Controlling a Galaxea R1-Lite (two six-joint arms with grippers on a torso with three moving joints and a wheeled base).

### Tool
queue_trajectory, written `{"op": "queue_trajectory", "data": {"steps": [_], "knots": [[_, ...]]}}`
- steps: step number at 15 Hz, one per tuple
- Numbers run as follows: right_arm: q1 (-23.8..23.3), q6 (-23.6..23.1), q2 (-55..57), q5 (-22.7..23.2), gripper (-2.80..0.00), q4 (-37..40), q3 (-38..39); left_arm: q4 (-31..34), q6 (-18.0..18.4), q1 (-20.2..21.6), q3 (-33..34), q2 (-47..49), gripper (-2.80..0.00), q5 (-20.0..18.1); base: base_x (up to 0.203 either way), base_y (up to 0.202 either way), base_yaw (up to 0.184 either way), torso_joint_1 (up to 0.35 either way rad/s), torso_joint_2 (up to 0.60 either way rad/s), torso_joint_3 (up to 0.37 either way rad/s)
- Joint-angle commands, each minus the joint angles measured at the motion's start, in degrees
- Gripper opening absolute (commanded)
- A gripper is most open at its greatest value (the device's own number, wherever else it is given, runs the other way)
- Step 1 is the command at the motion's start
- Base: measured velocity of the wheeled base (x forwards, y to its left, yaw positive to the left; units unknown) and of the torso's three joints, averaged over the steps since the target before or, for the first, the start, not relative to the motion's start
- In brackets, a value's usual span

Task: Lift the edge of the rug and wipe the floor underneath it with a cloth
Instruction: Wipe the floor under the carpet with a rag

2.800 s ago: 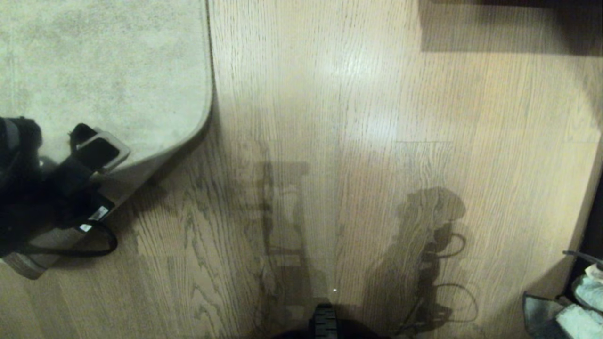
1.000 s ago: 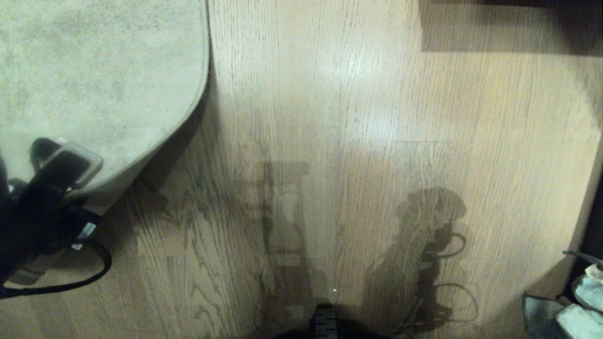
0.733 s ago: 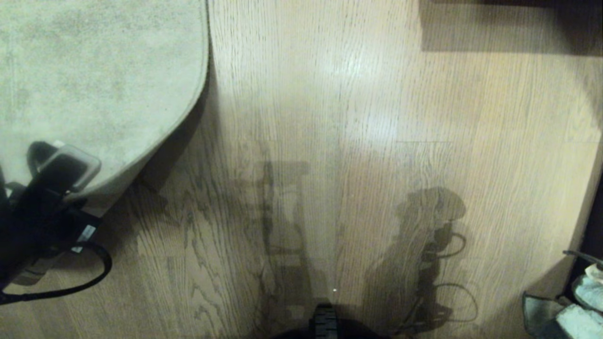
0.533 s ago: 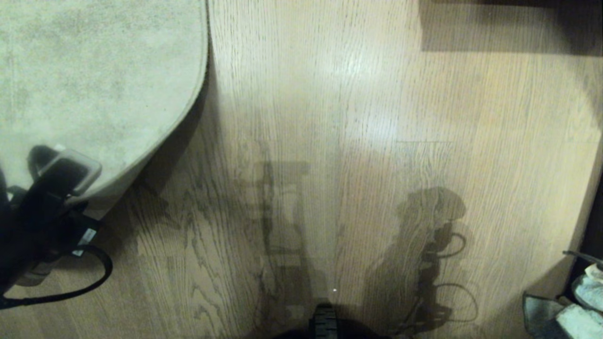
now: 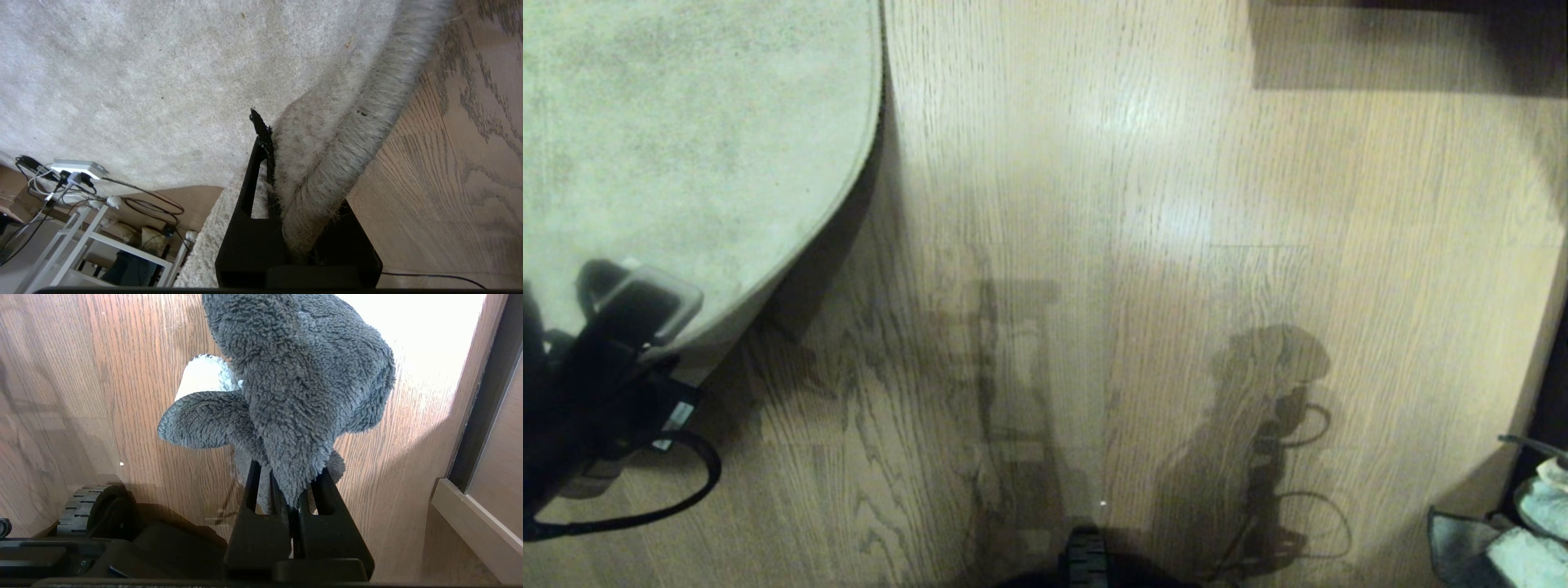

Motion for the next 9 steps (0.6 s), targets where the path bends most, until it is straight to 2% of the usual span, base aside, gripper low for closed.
{"op": "queue_trajectory", "data": {"steps": [1,6,9], "knots": [[0.01,0.0,0.09,0.03,-2.8,-0.03,0.0,-0.23,0.16,0.04,0.03,0.57,-2.8,0.21,0.0,0.0,0.0,0.0,0.0,0.0],[0.01,0.03,0.09,0.03,-2.8,-0.03,0.0,-0.31,-0.55,-0.05,0.55,0.57,-2.8,0.38,0.0,0.0,0.0,0.0,0.0,0.0],[0.01,-0.04,0.09,0.03,-2.8,-0.03,0.0,-3.38,-0.55,-0.05,2.09,0.65,-2.8,1.29,0.0,0.0,0.0,0.0,0.0,0.0]]}}
